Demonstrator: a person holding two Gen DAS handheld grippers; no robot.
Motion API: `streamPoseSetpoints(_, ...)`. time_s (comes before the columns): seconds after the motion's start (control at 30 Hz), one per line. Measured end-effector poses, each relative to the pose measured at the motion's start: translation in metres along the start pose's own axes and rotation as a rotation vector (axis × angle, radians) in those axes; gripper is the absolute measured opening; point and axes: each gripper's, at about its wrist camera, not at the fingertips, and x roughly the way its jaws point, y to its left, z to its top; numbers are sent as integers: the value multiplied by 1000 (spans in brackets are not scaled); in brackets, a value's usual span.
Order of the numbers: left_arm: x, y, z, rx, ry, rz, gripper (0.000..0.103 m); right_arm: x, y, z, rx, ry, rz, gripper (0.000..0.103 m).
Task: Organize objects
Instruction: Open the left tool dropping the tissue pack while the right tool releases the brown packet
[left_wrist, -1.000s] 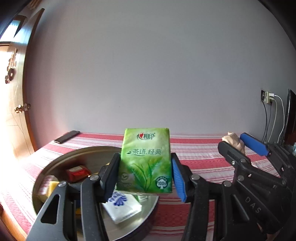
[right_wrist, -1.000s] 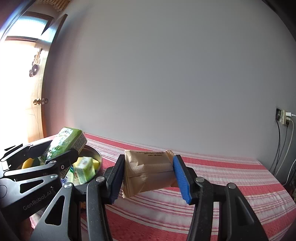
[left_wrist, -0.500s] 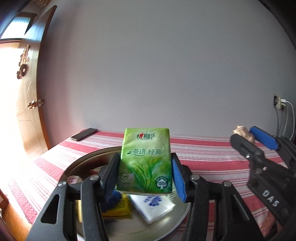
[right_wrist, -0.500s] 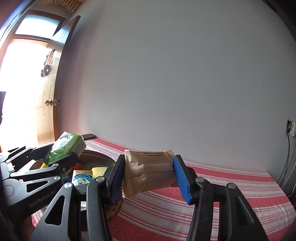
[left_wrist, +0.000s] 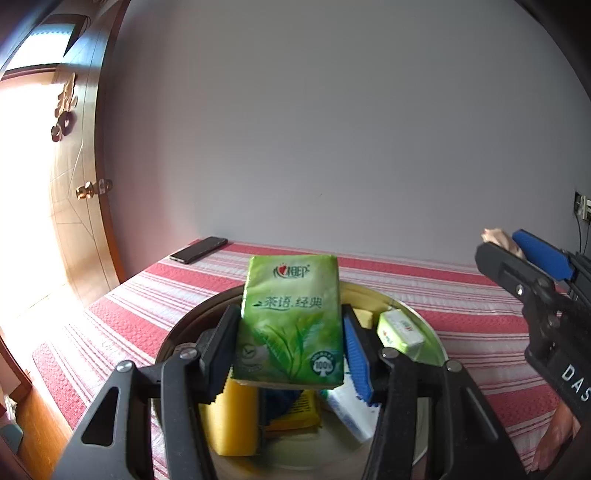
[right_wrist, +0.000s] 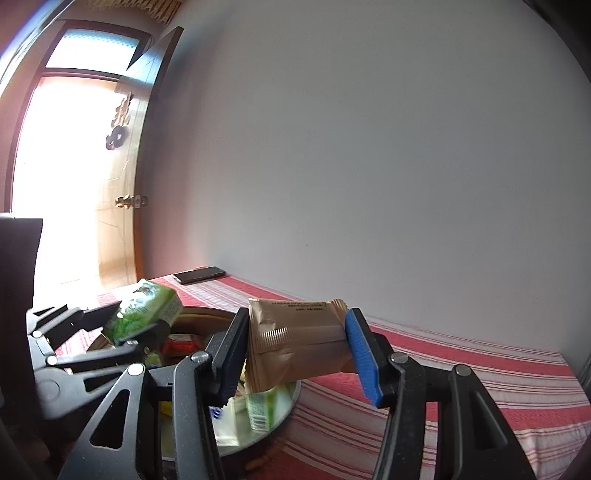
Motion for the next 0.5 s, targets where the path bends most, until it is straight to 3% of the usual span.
streamPoseSetpoints(0.5, 29, 24, -6, 7, 84, 34, 53, 71, 42, 13, -34, 123, 108, 55)
